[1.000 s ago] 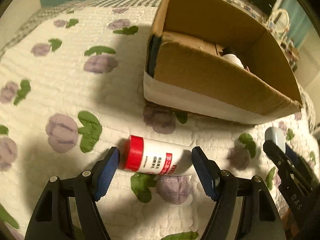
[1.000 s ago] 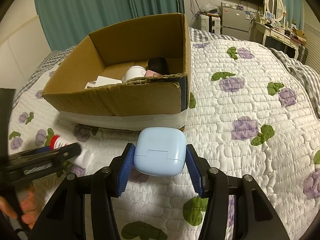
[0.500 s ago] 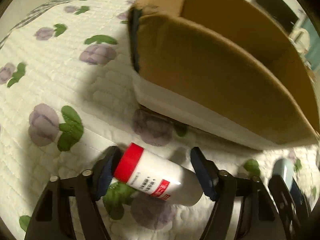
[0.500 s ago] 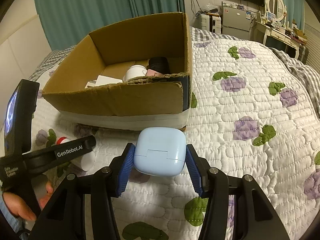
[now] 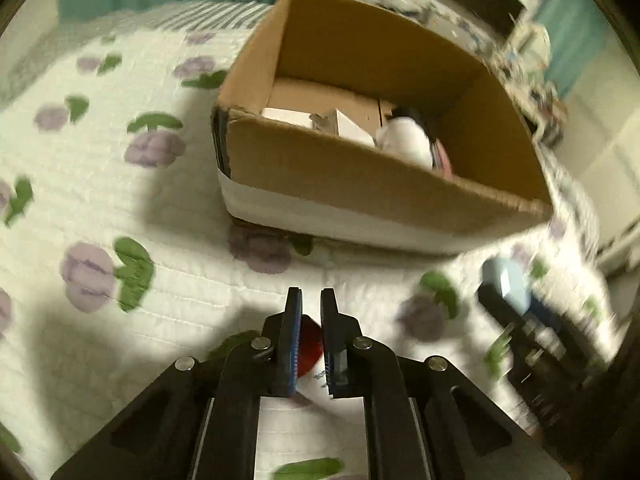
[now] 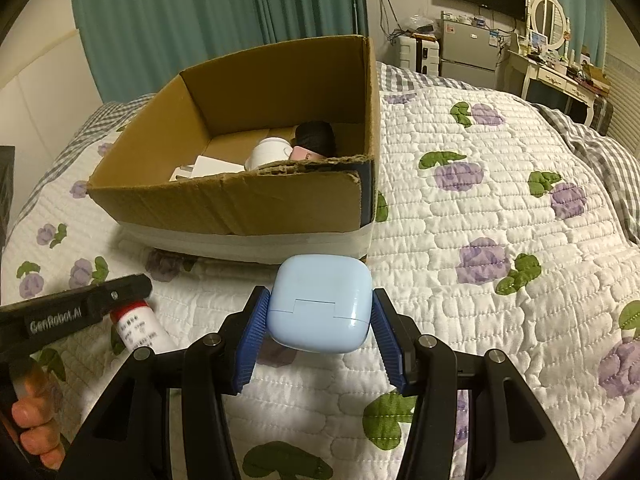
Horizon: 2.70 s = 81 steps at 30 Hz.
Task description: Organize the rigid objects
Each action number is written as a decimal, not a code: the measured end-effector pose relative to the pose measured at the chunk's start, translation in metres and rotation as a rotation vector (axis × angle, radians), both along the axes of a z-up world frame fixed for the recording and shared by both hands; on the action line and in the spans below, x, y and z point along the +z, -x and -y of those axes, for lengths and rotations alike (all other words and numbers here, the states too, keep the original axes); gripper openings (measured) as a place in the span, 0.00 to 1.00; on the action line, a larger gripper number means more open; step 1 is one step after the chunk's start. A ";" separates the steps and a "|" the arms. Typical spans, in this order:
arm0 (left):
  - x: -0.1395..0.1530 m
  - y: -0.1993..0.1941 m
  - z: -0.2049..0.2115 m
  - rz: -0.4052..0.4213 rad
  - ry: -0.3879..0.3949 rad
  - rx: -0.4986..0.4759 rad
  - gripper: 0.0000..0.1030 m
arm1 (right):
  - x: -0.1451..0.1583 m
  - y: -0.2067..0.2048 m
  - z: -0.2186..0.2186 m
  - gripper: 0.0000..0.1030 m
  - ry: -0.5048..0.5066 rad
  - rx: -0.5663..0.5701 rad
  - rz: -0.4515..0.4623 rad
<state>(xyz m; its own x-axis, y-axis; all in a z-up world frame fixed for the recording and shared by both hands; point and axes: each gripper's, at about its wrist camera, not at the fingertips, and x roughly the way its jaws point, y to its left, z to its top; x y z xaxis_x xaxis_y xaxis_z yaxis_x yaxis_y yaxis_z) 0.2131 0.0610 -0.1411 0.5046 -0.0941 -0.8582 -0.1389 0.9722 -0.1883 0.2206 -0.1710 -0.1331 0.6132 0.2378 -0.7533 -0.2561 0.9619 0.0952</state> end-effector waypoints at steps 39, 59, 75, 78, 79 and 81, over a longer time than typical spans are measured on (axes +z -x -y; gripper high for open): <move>-0.020 0.033 0.038 -0.085 -0.026 -0.274 0.70 | -0.004 -0.002 -0.001 0.49 -0.006 0.021 -0.039; 0.004 0.031 0.023 -0.027 0.005 -0.183 0.71 | 0.004 -0.004 0.021 0.55 -0.077 -0.020 -0.036; 0.005 0.043 0.025 -0.108 0.010 -0.075 0.71 | -0.035 -0.028 -0.026 0.56 0.098 0.080 -0.079; -0.004 0.041 0.028 -0.173 0.037 -0.030 0.71 | -0.021 -0.016 -0.018 0.56 0.090 0.071 -0.036; -0.010 0.039 0.029 -0.194 0.051 -0.010 0.72 | -0.013 -0.010 -0.015 0.56 0.090 0.065 -0.007; -0.022 0.033 0.028 -0.220 0.121 0.039 0.72 | -0.005 -0.005 -0.011 0.56 0.082 0.059 0.021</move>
